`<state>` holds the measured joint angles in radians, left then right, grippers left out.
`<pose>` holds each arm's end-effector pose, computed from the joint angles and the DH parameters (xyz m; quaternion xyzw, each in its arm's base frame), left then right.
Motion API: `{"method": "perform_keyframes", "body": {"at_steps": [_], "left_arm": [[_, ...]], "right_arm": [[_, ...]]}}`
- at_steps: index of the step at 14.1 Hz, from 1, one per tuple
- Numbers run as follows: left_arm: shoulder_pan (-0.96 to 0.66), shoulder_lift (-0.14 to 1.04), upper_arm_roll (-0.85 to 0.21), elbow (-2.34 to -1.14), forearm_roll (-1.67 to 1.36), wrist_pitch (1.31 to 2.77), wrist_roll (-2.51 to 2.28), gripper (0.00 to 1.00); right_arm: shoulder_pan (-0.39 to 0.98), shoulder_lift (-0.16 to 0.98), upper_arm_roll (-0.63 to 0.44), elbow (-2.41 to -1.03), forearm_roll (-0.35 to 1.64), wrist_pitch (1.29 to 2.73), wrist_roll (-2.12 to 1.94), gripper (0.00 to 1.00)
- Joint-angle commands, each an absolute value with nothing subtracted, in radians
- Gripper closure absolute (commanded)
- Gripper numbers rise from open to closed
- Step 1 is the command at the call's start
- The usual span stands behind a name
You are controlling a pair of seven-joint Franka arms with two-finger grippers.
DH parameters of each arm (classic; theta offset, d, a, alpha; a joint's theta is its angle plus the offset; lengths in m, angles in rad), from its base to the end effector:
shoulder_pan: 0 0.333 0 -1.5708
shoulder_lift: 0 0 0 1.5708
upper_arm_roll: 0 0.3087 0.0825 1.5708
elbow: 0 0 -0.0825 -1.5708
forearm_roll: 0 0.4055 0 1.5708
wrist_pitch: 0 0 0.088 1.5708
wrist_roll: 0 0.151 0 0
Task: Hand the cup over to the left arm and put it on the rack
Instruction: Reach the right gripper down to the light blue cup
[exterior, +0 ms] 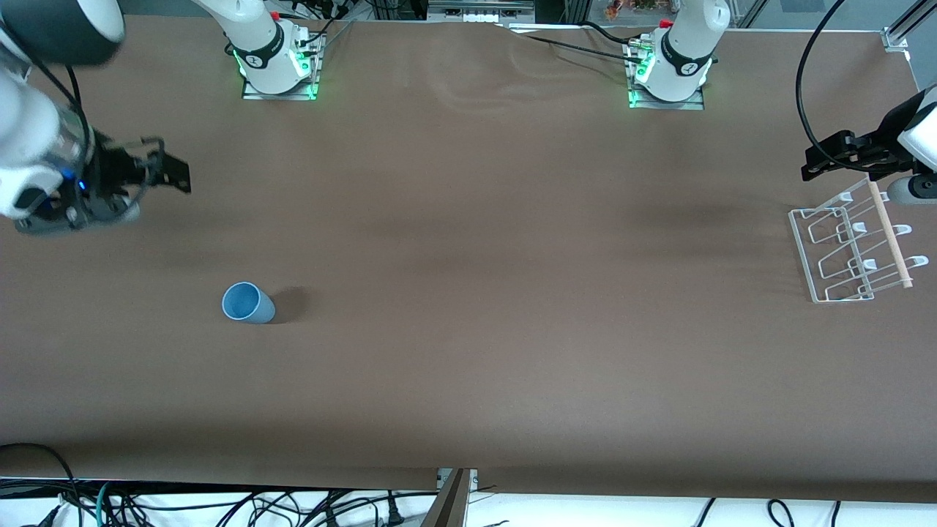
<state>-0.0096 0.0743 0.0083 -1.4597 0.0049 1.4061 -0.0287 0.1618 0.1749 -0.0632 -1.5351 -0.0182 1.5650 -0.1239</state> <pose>0.5754 -0.0001 0.5711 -0.9979 -0.0139 0.0639 0.0037 0.6103 0.0599 0.4862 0.9910 0.1114 -0.0724 0.0137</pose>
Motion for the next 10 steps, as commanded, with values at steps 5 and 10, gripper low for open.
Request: {"method": "perform_keyframes", "body": {"at_steps": [5,10], "left_arm": [[-0.012,0.089,0.006,-1.433,0.02,1.394,-0.031,0.0],[-0.012,0.089,0.006,-1.433,0.02,1.394,-0.031,0.0]], "right_arm": [[0.117,0.431,-0.061,-1.548,-0.035,1.854,-0.195,0.0],[0.114,0.526,-0.061,-1.598,-0.035,1.992,-0.218,0.01]]}}
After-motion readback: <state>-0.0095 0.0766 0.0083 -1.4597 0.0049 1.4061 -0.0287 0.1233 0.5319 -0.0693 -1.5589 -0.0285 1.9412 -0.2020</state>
